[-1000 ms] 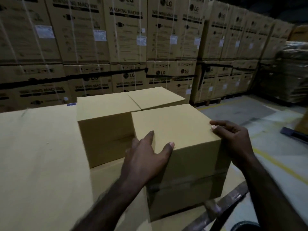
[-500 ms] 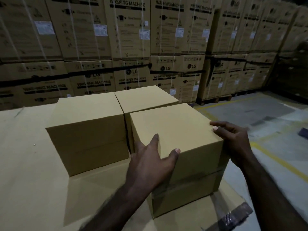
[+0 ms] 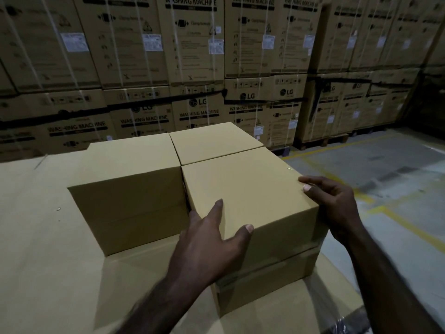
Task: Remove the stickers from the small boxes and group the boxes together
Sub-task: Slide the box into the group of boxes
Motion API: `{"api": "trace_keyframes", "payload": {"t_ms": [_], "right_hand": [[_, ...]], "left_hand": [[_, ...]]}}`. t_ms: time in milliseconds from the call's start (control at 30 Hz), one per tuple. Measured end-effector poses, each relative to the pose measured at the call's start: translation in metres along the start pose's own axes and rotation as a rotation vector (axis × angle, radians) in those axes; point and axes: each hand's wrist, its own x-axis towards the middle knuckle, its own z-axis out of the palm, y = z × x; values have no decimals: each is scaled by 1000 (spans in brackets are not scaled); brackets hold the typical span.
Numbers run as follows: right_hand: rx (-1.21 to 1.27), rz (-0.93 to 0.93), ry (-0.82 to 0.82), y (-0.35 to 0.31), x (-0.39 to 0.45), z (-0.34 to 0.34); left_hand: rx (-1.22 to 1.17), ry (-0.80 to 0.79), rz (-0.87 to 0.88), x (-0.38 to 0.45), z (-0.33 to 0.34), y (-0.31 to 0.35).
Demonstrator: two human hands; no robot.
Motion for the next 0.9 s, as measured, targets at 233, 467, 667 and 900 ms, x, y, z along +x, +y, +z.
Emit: {"api": "trace_keyframes", "payload": {"t_ms": [233,467,667,900], "right_hand": [[-17,-5,-7,4,4,-1],[-26,-10,-3,4,6,1],[-26,-14,25,3,7,2],[-249,-132,146,-5,3,4]], "left_hand": [[-2,0,11,2,2,-2],[22,0,5,3,2,-3],[53,-14,-32,1,1,0],[81,56,29,0,1,-2]]}}
